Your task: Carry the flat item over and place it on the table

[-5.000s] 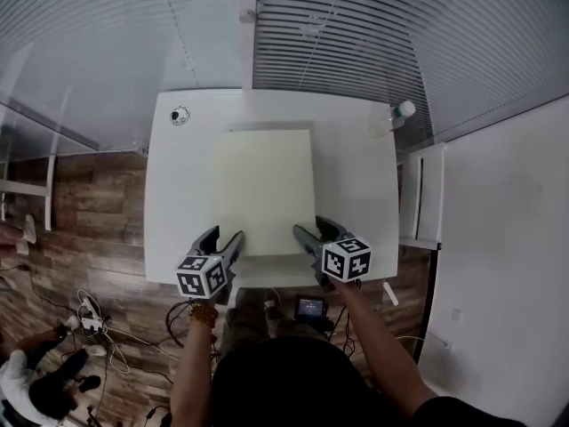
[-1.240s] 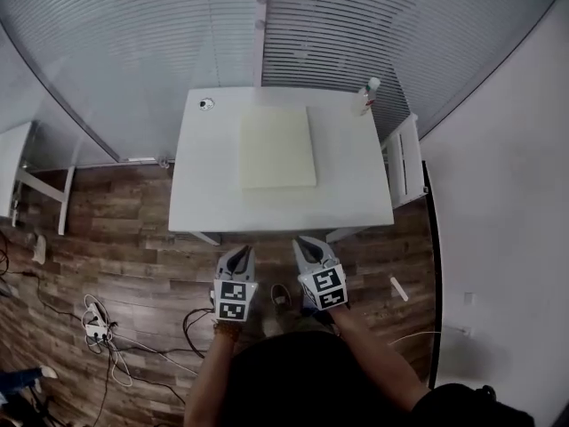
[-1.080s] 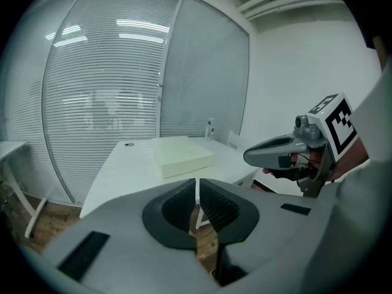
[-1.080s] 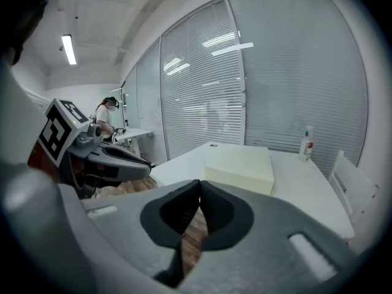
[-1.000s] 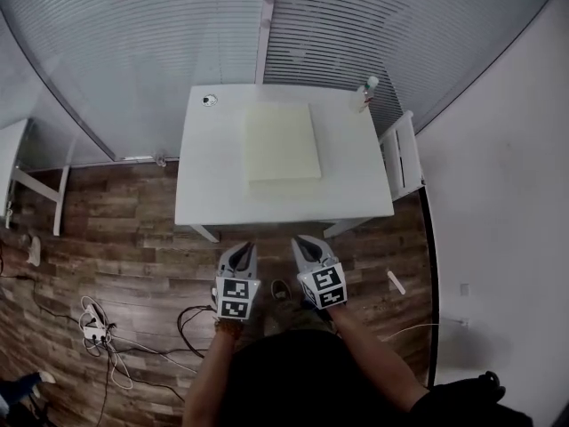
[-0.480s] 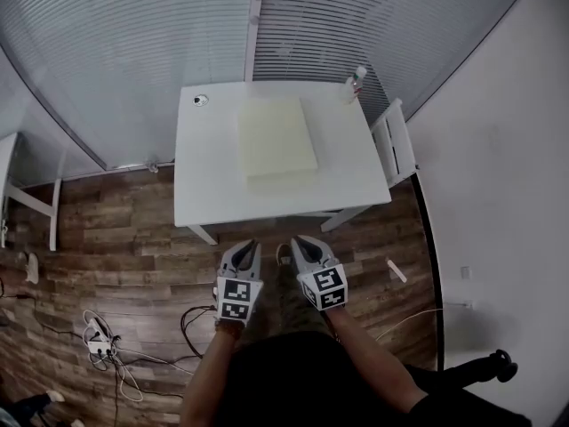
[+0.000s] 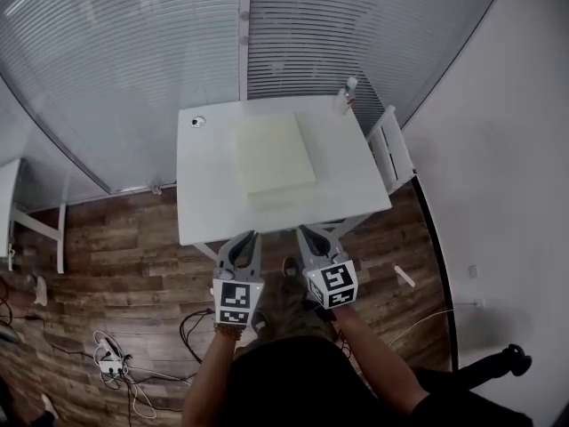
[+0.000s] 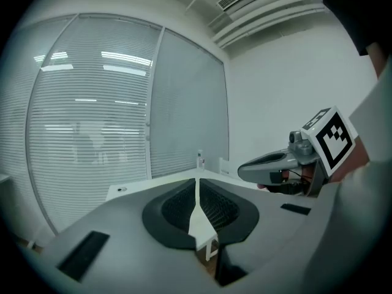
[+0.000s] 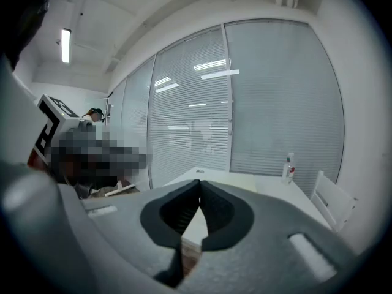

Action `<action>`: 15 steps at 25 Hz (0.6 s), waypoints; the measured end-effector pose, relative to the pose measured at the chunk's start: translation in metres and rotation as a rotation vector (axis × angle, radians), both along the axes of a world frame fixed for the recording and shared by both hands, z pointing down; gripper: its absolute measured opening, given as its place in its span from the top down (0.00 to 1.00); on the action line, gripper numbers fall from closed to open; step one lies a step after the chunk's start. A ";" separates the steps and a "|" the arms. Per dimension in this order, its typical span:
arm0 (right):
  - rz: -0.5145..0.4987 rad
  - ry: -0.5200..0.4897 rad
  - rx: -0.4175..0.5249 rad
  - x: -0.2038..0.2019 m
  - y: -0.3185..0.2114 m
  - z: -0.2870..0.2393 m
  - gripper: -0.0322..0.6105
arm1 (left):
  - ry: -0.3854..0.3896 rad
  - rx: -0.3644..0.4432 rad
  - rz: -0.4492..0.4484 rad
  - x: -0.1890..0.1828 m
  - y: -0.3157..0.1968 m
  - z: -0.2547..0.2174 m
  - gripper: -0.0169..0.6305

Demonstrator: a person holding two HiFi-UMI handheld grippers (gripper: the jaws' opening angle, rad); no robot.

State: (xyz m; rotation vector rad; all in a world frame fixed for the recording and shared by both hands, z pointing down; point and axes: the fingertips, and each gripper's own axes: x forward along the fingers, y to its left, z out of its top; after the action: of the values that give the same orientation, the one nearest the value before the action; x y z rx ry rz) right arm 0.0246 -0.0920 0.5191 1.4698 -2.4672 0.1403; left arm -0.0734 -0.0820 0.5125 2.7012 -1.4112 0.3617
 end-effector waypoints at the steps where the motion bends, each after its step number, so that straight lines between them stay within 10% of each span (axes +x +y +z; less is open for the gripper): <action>1: 0.004 -0.005 0.019 0.000 0.000 -0.009 0.95 | -0.003 0.024 0.002 0.001 0.001 -0.011 0.93; 9: -0.017 -0.017 0.180 -0.018 0.022 -0.091 0.95 | 0.004 0.221 0.001 -0.010 0.019 -0.099 0.93; 15: -0.061 -0.045 0.304 -0.041 0.044 -0.155 0.95 | 0.101 0.212 -0.078 -0.025 0.035 -0.136 0.93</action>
State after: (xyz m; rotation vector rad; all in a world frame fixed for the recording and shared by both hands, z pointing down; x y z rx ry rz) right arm -0.0159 -0.0482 0.3643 1.5159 -2.6575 -0.2264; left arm -0.0985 -0.0467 0.3768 2.7688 -1.6039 0.0722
